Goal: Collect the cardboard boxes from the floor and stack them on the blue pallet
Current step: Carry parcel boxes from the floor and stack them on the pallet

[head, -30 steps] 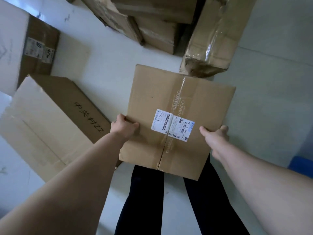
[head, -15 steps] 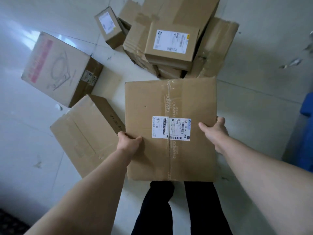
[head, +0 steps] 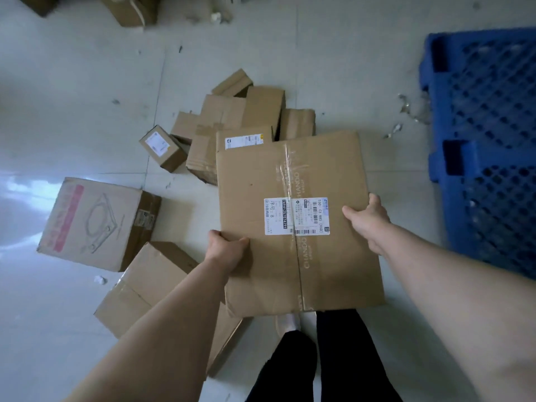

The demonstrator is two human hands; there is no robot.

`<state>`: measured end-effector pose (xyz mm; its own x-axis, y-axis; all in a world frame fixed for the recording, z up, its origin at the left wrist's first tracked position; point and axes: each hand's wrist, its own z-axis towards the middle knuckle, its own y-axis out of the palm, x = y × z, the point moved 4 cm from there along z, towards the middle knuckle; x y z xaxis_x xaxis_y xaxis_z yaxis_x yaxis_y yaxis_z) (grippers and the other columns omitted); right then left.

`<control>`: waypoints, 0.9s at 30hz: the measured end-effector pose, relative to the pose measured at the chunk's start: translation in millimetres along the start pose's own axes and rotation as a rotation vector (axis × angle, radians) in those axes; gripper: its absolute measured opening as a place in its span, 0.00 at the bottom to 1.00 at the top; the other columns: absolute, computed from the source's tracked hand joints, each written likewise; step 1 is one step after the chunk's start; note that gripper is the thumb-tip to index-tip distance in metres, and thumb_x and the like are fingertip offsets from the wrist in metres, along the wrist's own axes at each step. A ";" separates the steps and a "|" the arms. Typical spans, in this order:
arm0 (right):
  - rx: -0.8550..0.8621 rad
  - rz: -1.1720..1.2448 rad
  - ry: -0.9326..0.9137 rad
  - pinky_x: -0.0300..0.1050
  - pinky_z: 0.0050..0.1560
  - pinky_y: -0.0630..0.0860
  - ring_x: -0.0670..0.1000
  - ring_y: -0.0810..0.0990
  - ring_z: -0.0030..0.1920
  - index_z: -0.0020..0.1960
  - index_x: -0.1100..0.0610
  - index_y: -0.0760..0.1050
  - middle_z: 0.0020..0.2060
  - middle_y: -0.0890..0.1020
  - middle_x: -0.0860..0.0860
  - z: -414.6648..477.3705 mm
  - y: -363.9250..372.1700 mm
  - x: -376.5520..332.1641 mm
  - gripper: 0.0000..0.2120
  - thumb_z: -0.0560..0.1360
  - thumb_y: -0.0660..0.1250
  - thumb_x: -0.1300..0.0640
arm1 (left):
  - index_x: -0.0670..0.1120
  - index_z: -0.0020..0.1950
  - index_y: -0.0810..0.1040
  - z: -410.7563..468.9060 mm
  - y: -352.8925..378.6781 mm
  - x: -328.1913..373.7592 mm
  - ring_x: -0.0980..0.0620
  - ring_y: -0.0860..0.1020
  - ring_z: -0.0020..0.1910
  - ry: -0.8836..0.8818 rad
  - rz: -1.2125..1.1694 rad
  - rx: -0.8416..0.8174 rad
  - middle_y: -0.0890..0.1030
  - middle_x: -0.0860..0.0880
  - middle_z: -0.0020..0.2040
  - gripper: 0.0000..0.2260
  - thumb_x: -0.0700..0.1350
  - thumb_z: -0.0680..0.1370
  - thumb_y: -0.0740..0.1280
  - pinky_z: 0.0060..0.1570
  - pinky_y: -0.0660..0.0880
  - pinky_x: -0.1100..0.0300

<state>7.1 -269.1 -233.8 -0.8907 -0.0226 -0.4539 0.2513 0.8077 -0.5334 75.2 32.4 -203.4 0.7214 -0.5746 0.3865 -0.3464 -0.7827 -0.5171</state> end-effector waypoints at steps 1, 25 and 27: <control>0.022 0.014 0.008 0.52 0.65 0.70 0.59 0.70 0.67 0.77 0.48 0.53 0.71 0.67 0.52 -5.6 -10.5 3.1 0.35 0.76 0.66 0.47 | 0.44 0.66 0.63 -5.5 2.5 6.2 0.43 0.75 0.58 0.019 0.018 -0.016 0.74 0.45 0.60 0.26 0.50 0.74 0.72 0.61 0.74 0.47; 0.235 0.452 0.259 0.57 0.57 0.77 0.58 0.77 0.58 0.73 0.46 0.58 0.65 0.73 0.53 1.1 -344.3 294.3 0.40 0.63 0.64 0.42 | 0.41 0.69 0.60 -245.5 329.4 91.2 0.44 0.73 0.50 0.328 0.377 -0.297 0.72 0.46 0.48 0.28 0.44 0.75 0.70 0.54 0.74 0.52; 0.235 0.461 0.258 0.58 0.58 0.76 0.58 0.77 0.58 0.73 0.46 0.58 0.65 0.73 0.53 15.8 -367.1 316.3 0.41 0.62 0.65 0.41 | 0.41 0.69 0.60 -263.7 354.1 95.9 0.44 0.73 0.49 0.336 0.387 -0.293 0.71 0.48 0.44 0.28 0.44 0.75 0.70 0.53 0.74 0.53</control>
<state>-360.9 -582.0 -192.8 -0.7251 0.4692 -0.5041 0.6868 0.5464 -0.4792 -136.4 -362.9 -148.1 0.2961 -0.8386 0.4573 -0.7325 -0.5066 -0.4547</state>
